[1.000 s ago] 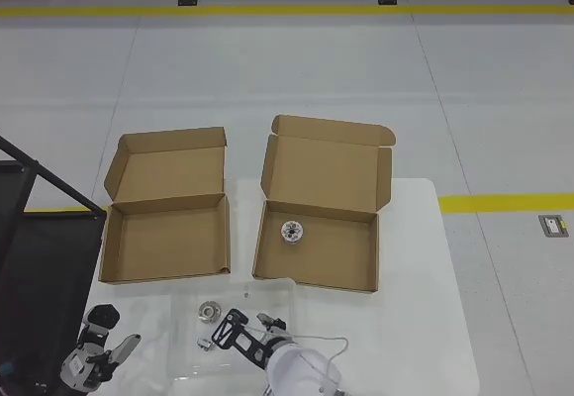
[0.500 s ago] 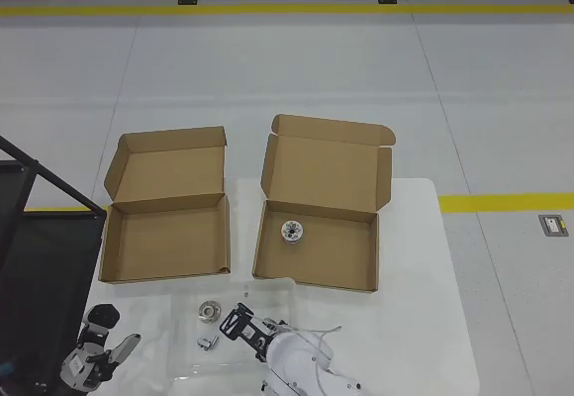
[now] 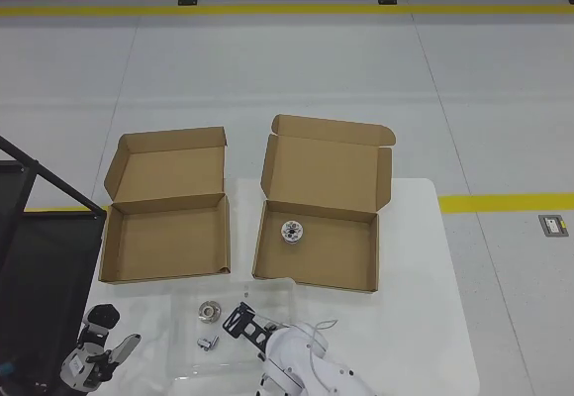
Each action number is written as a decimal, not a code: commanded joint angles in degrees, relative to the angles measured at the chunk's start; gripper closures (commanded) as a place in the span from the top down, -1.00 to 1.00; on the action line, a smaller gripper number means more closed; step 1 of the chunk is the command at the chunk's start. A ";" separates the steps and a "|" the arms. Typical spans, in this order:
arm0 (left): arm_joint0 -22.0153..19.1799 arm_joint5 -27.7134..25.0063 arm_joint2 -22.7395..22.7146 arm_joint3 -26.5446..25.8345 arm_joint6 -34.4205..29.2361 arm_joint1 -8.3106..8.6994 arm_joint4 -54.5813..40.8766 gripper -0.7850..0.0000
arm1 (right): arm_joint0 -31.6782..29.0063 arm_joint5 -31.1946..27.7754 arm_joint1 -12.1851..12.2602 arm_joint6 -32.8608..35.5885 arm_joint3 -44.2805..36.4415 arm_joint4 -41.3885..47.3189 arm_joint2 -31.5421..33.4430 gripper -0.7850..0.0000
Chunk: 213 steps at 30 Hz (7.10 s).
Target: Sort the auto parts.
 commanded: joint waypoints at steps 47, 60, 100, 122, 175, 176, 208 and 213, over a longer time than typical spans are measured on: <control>0.00 0.00 0.00 0.00 0.00 0.00 0.00 1.00 | -14.50 3.25 3.59 -23.40 -29.36 -7.24 15.04 -1.00; 0.00 0.00 0.00 0.00 0.00 0.00 0.00 1.00 | 9.11 14.63 1.42 -19.52 4.14 3.72 23.30 -1.00; 0.00 0.00 0.00 0.00 0.00 0.00 0.00 1.00 | -11.70 -6.08 3.77 -22.30 -26.81 -4.12 18.05 -0.14; 0.00 0.00 0.00 0.00 0.00 0.00 0.00 1.00 | -10.49 -21.19 3.59 -14.09 -21.99 -6.23 6.43 0.22; 0.00 0.00 0.00 0.00 0.00 0.00 0.00 1.00 | 12.75 -23.88 -5.47 -9.48 15.47 0.07 -9.16 -0.48; 0.00 0.00 0.00 0.00 0.00 0.00 0.00 1.00 | 12.93 -23.80 -5.63 -9.55 15.85 0.11 -9.26 -0.49; 0.00 0.00 0.00 0.00 0.00 0.00 0.00 1.00 | 16.20 -22.21 -9.08 -10.90 21.70 1.85 -8.73 -1.00; 0.00 0.00 0.00 0.00 0.00 0.00 0.00 1.00 | 12.47 -27.55 -6.22 -15.76 12.46 2.11 -3.64 -1.00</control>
